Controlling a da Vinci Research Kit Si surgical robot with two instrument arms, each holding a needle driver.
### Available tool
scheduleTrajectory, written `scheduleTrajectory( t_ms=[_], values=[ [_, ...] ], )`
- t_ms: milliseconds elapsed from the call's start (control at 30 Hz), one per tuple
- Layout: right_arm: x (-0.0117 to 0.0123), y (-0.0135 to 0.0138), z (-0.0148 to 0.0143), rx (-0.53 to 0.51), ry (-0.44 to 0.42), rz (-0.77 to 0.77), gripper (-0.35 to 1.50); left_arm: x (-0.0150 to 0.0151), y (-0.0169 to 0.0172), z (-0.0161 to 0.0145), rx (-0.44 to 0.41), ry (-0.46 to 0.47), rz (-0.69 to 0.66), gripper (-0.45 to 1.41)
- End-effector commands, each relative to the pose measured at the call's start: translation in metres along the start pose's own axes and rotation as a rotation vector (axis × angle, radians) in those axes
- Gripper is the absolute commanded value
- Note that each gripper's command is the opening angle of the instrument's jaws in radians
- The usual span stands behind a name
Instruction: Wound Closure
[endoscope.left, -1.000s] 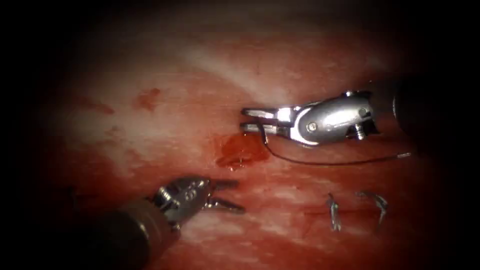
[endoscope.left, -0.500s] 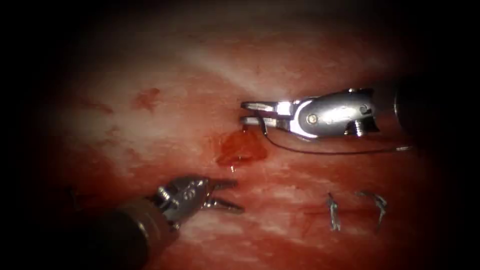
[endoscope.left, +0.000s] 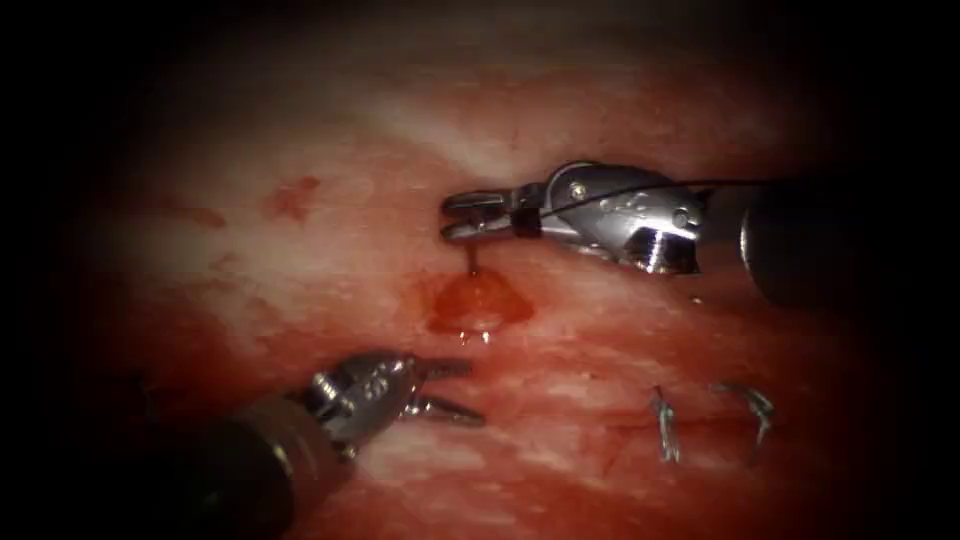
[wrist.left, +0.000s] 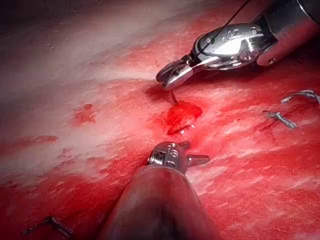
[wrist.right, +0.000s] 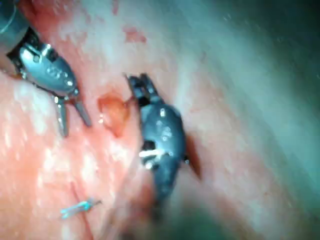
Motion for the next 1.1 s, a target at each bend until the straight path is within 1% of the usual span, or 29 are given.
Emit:
scheduleTrajectory(
  t_ms=[33,100,133,200,267,300,367,400,433,567,700,733,767,800,833,867,900,967,1000,1067,1100],
  values=[
    [-0.0007,0.0,0.0012,0.008,0.0,0.009,-0.35,-0.0003,0.0,0.001,-0.003,0.001,-0.001,0.2],
    [-0.0014,0.0,0.0016,0.035,0.003,0.115,-0.35,-0.0003,-0.0001,0.0008,-0.005,0.001,0.0,0.2],
    [-0.0015,-0.0001,0.0016,0.039,0.004,0.135,-0.35,-0.0003,-0.0001,0.0008,-0.005,0.001,0.0,0.2],
    [-0.0019,-0.001,0.0018,0.064,0.006,0.22,-0.35,-0.0003,-0.0002,0.0006,-0.007,0.001,0.0,0.2],
    [-0.002,-0.0014,0.0018,0.075,0.004,0.249,-0.35,-0.0003,-0.0002,0.0006,-0.008,0.001,0.0,0.2],
    [-0.0023,-0.002,0.0018,0.098,-0.003,0.301,-0.35,-0.0003,-0.0002,0.0006,-0.008,0.0,0.0,0.2],
    [-0.0029,-0.0028,0.0019,0.128,-0.005,0.357,-0.35,-0.0003,-0.0002,0.0005,-0.009,0.0,0.0,0.2],
    [-0.0029,-0.0028,0.0019,0.128,-0.005,0.357,-0.35,-0.0003,-0.0002,0.0005,-0.009,0.0,0.0,0.2],
    [-0.0035,-0.0035,0.002,0.15,-0.006,0.399,-0.35,-0.0003,-0.0002,0.0005,-0.009,0.0,0.0,0.2],
    [-0.0051,-0.005,0.0022,0.179,-0.024,0.444,-0.35,-0.0003,-0.0001,0.0005,-0.008,0.0,0.0,0.2],
    [-0.006,-0.0059,0.0022,0.187,-0.027,0.448,-0.35,-0.0003,-0.0001,0.0005,-0.009,0.0,0.0,0.2],
    [-0.0062,-0.0057,0.002,0.184,0.002,0.448,-0.21,-0.0003,-0.0001,0.0005,-0.009,0.0,0.0,0.2],
    [-0.0062,-0.0057,0.002,0.184,0.002,0.448,-0.21,-0.0003,-0.0001,0.0005,-0.009,0.0,0.0,0.2],
    [-0.006,-0.005,0.002,0.174,0.059,0.453,0.49,-0.0003,-0.0001,0.0005,-0.008,0.0,0.0,0.2],
    [-0.0058,-0.0045,0.0021,0.15,0.088,0.446,0.79,-0.0003,-0.0001,0.0005,-0.008,0.0,0.0,0.2],
    [-0.0058,-0.0045,0.0021,0.15,0.088,0.446,0.79,-0.0003,-0.0001,0.0005,-0.008,0.0,0.0,0.2],
    [-0.0053,-0.0035,0.0021,0.095,0.116,0.351,1.11,-0.0003,-0.0001,0.0005,-0.008,0.0,0.0,0.2],
    [-0.0047,-0.0025,0.0021,0.065,0.13,0.24,1.21,-0.0003,-0.0001,0.0005,-0.008,0.0,0.0,0.2],
    [-0.0045,-0.0022,0.0021,0.055,0.135,0.221,1.25,-0.0003,-0.0001,0.0005,-0.008,0.0,0.0,0.2],
    [-0.0039,-0.0017,0.0021,0.036,0.166,0.142,1.26,-0.0003,-0.0002,0.0005,-0.008,0.0,0.0,0.2],
    [-0.0035,-0.0017,0.0022,0.005,0.178,0.071,1.26,-0.0003,-0.0002,0.0005,-0.008,0.0,0.0,0.2]
  ],
)
